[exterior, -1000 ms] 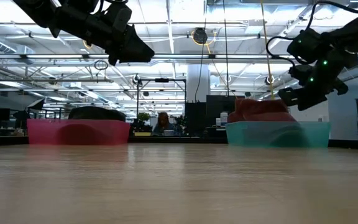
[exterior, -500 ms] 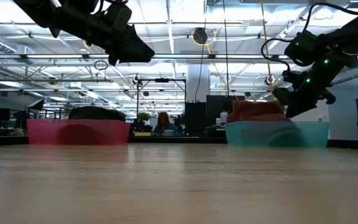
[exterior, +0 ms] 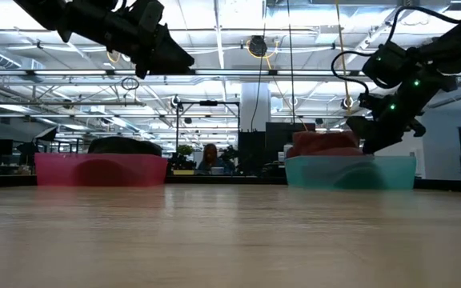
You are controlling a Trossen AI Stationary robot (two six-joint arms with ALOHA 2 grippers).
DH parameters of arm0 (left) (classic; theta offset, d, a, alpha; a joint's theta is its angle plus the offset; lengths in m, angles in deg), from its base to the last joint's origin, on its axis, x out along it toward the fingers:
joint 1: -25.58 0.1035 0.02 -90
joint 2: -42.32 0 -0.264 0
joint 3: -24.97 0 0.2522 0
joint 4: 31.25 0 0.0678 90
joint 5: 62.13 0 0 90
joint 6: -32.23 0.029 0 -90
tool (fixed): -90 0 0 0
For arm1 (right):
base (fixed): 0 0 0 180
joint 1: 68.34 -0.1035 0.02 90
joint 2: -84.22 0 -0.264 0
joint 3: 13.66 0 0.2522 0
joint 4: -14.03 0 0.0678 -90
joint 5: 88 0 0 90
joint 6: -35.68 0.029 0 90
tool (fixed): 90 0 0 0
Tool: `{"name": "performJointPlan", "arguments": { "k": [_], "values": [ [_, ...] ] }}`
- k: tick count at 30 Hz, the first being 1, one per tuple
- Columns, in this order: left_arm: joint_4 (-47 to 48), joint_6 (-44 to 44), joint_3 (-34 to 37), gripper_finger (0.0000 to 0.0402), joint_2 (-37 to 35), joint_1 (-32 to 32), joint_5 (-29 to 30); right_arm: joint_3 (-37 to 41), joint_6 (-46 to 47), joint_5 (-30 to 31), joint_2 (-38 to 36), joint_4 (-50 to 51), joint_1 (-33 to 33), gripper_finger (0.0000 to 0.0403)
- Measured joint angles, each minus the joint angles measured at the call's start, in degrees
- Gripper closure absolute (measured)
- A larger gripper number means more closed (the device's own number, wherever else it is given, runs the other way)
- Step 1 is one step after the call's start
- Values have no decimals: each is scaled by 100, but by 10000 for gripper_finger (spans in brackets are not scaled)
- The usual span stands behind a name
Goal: Pick & Place hat
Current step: Put the red cap into the green bin
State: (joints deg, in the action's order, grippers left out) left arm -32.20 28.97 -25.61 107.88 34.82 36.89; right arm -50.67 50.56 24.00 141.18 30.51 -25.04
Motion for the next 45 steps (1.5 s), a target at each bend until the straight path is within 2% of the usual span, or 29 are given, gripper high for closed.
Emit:
{"name": "performJointPlan", "arguments": {
  "k": [7, 12, 15, 29, 36, 43, 45],
  "values": [
    [20, -54, 0, 236, 0, 0, -2, 165, 239, 36, 254, -283, -115, 402],
    [20, -90, 0, 236, 0, 0, -4, 514, 13, 132, 312, -649, -117, 402],
    [29, -33, 2, 236, 0, 0, -4, 590, -99, 315, 85, -492, -118, 401],
    [171, -150, 7, 236, 0, 0, -4, 590, -231, 176, -1532, -403, -146, 402],
    [168, -153, 7, 236, 0, 0, -4, 581, 35, -751, -1738, -566, -625, 402],
    [158, -151, 7, 236, 0, 0, -2, 625, 662, -695, -1461, -484, -1416, 403],
    [145, -146, 7, 236, 0, -2, -2, 627, 802, -509, -1335, -500, -1548, 403]
  ]
}}
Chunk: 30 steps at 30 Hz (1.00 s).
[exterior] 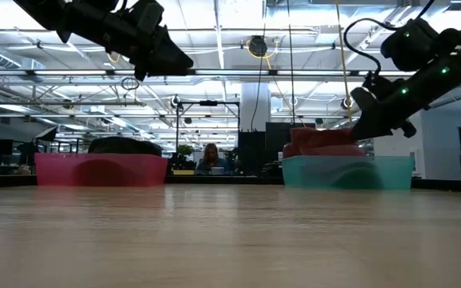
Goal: Pick & Place hat
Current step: Put the red cap into the green bin
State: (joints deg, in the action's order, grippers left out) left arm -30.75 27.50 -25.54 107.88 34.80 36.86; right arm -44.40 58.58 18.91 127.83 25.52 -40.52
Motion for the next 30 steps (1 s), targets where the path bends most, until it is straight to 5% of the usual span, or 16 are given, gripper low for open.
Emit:
{"name": "performJointPlan", "arguments": {
  "k": [15, 30],
  "values": [
    [-190, 124, 0, 236, 0, 2, 2, 4, -123, 1223, 1981, -1884, 261, 403],
    [-182, 125, 0, 236, 0, 2, 2, -15, -152, 811, 3200, -2509, 895, 403]
  ]
}}
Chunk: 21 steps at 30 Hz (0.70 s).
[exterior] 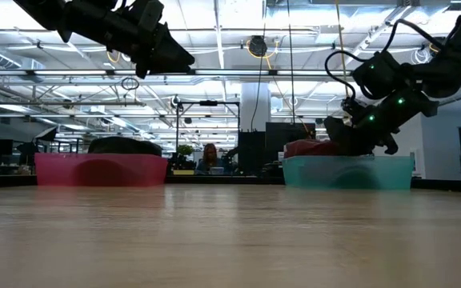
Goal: Pick & Place hat
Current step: Put the red cap into the green bin
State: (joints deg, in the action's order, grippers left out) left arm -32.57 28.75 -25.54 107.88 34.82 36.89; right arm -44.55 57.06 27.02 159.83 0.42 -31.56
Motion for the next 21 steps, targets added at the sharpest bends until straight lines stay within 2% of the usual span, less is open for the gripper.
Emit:
{"name": "performJointPlan", "arguments": {
  "k": [15, 21],
  "values": [
    [44, -26, 0, 236, 0, -1, -3, 338, 242, -83, 9, 4, 157, 403],
    [44, -28, 0, 236, 0, -1, -4, 590, 59, -288, 22, -777, 179, 403]
  ]
}}
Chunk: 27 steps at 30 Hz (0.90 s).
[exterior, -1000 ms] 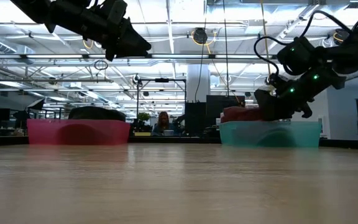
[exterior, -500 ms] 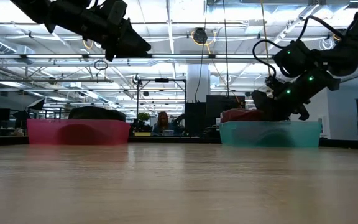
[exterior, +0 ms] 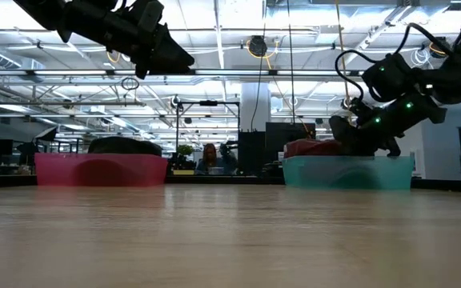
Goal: Pick & Place hat
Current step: Put the red cap into the green bin, then return to Home Position
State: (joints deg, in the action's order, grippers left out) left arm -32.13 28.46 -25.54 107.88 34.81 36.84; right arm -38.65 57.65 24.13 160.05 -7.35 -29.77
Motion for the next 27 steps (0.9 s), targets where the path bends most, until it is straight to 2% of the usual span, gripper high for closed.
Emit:
{"name": "performJointPlan", "arguments": {
  "k": [5, 10, 27],
  "values": [
    [13, -17, 0, 236, 0, 1, -2, 4, -3, -265, -1, -422, 4, 403],
    [192, -20, 0, 236, 0, 0, -4, 4, -23, -329, -217, -345, -37, 403],
    [256, -151, 0, 236, 0, -1, -17, 24, -335, -399, -2049, 719, -114, 403]
  ]
}}
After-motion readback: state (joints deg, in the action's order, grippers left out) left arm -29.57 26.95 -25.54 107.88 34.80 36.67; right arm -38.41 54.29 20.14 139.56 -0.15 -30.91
